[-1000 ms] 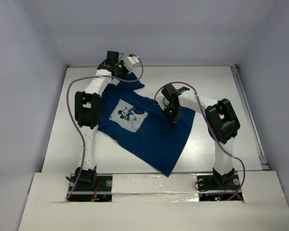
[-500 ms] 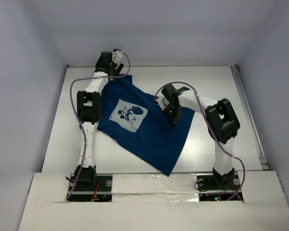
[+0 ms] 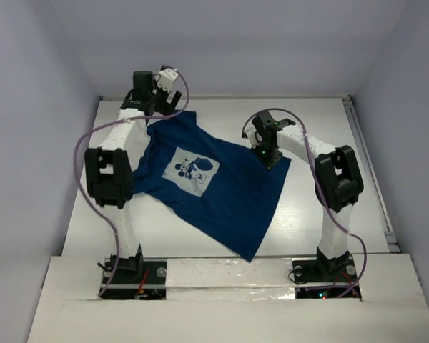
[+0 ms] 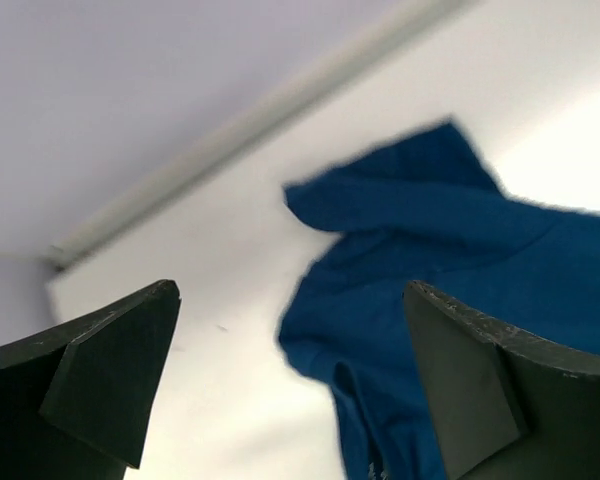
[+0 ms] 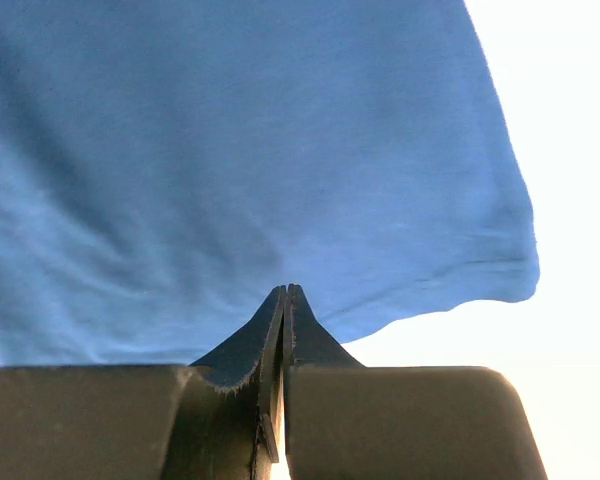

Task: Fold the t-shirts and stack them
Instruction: Flatten out the tshirt

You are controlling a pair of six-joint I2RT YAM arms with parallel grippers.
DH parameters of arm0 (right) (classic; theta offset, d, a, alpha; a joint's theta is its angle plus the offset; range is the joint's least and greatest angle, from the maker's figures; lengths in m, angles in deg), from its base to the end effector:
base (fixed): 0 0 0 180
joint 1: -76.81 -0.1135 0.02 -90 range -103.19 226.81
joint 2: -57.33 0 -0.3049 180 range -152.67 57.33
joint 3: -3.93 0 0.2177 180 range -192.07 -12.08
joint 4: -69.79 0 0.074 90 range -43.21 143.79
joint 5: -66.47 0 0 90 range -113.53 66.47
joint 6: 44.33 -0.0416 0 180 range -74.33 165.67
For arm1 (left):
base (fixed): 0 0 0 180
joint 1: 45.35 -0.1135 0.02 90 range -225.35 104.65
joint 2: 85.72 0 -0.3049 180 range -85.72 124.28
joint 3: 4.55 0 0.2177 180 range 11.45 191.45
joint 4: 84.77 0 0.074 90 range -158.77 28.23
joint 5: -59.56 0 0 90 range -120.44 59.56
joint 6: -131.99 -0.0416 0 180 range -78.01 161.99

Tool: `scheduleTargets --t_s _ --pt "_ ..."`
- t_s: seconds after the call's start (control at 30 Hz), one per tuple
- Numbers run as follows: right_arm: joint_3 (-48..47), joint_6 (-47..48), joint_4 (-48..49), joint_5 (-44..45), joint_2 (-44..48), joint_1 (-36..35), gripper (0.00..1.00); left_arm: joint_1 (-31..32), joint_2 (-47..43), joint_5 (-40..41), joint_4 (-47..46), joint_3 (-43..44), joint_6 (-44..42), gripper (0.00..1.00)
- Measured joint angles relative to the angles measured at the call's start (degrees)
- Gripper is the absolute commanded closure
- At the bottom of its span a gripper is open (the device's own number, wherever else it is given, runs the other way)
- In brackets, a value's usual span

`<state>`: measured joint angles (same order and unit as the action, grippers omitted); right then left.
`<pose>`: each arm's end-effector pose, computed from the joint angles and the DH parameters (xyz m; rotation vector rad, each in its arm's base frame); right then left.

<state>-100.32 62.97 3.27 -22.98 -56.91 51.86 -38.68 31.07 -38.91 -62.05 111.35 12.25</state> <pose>0.3506 0.1627 0.2413 -1.0458 2.7113 0.0090 0.4766 -0.0619 0.3362 0.7088 1.8487 0.1152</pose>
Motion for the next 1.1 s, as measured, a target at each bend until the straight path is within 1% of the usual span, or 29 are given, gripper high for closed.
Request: scheduleTargets --t_s 0.1,0.23,0.33,0.47,0.57,0.63,0.87,0.97,1.0,1.07,1.1 --pt "-1.5 -0.2 -0.1 1.1 0.0 0.7 1.00 -0.9 -7.5 -3.1 -0.7 -1.4 0.5 0.05" --pt "-2.2 -0.2 -0.9 1.4 -0.3 0.5 1.00 -2.0 -11.8 -7.9 -0.4 -3.3 0.3 0.08" --pt "-3.4 -0.1 -2.0 1.1 -1.6 0.5 1.00 -2.2 -11.8 -10.5 0.9 -7.1 -0.3 0.10" --pt "-5.4 0.2 -3.3 1.0 -4.3 0.5 1.00 -2.2 -9.8 -13.0 4.8 -13.9 -1.3 0.12" --pt "-7.7 0.5 -4.2 1.0 -7.1 0.7 1.00 -2.1 -8.4 -14.7 7.2 -16.5 -1.5 0.13" --pt "-9.8 0.5 -5.1 1.0 -9.0 1.0 1.00 -2.1 -8.3 -15.5 8.0 -17.7 -1.6 0.14" --pt "-16.8 0.7 -7.0 0.9 -13.8 3.0 1.00 -1.2 -8.0 -16.2 8.4 -17.8 -2.7 0.18" --pt "-17.0 0.7 -7.6 0.0 -14.1 3.7 1.00 0.1 -6.9 -16.5 8.3 -17.7 -2.8 0.30" --pt "-17.0 0.7 -7.8 -0.5 -14.1 3.9 1.00 0.6 -6.1 -16.6 8.3 -17.5 -2.7 0.44" --pt "-17.0 0.7 -8.1 -2.2 -14.1 4.2 1.00 1.9 -3.3 -16.7 8.9 -15.7 -1.9 0.68" --pt "-17.0 0.7 -8.4 -3.3 -14.1 4.2 1.00 2.4 -1.4 -16.9 9.3 -14.2 -1.5 0.84"
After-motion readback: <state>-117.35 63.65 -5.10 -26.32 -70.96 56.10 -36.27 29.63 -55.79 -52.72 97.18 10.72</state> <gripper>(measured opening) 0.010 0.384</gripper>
